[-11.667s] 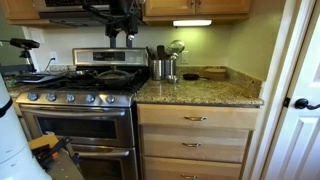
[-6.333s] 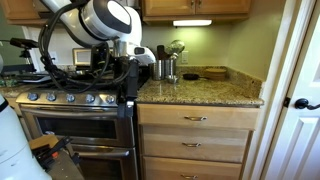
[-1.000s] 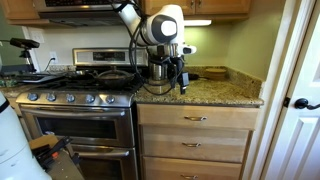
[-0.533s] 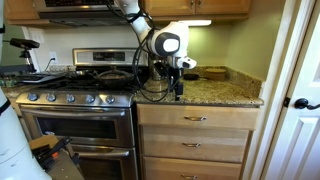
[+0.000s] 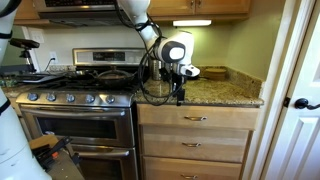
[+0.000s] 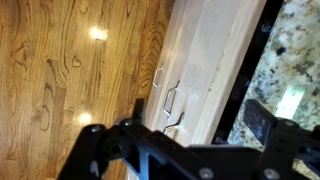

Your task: Open the top drawer on the right

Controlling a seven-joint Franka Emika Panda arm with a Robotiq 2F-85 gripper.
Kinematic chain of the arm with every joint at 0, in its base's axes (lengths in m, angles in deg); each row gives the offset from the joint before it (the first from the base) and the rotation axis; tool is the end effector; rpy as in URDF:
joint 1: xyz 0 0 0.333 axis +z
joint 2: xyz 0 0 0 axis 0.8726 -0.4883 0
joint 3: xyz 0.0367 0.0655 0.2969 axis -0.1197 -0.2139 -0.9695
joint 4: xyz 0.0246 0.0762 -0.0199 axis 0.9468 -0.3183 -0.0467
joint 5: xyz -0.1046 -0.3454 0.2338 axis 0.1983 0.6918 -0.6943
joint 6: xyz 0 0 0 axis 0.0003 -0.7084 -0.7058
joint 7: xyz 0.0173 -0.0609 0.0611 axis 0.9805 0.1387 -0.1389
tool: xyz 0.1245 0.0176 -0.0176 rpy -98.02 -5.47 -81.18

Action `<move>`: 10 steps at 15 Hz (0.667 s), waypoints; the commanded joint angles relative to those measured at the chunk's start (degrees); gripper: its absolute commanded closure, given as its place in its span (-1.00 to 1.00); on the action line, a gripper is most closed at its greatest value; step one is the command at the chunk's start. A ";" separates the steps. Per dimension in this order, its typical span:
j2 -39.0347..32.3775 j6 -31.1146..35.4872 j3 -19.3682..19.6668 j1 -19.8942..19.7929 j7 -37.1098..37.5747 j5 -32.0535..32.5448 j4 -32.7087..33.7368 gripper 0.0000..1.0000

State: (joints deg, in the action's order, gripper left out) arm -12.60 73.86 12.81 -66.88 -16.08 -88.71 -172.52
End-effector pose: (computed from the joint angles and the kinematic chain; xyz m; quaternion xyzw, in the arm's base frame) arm 0.6351 -0.0860 0.1783 -0.9336 0.3512 -0.0062 0.0705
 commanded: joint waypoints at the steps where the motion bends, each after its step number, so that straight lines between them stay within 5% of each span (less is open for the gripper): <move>1: -3.37 -2.07 0.92 0.90 2.45 -3.14 3.92 -1.00; 10: -7.75 -5.38 2.34 1.64 6.85 -4.25 8.30 -1.00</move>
State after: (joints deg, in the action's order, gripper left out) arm -19.83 70.32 13.64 -66.38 -11.15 -91.98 -165.57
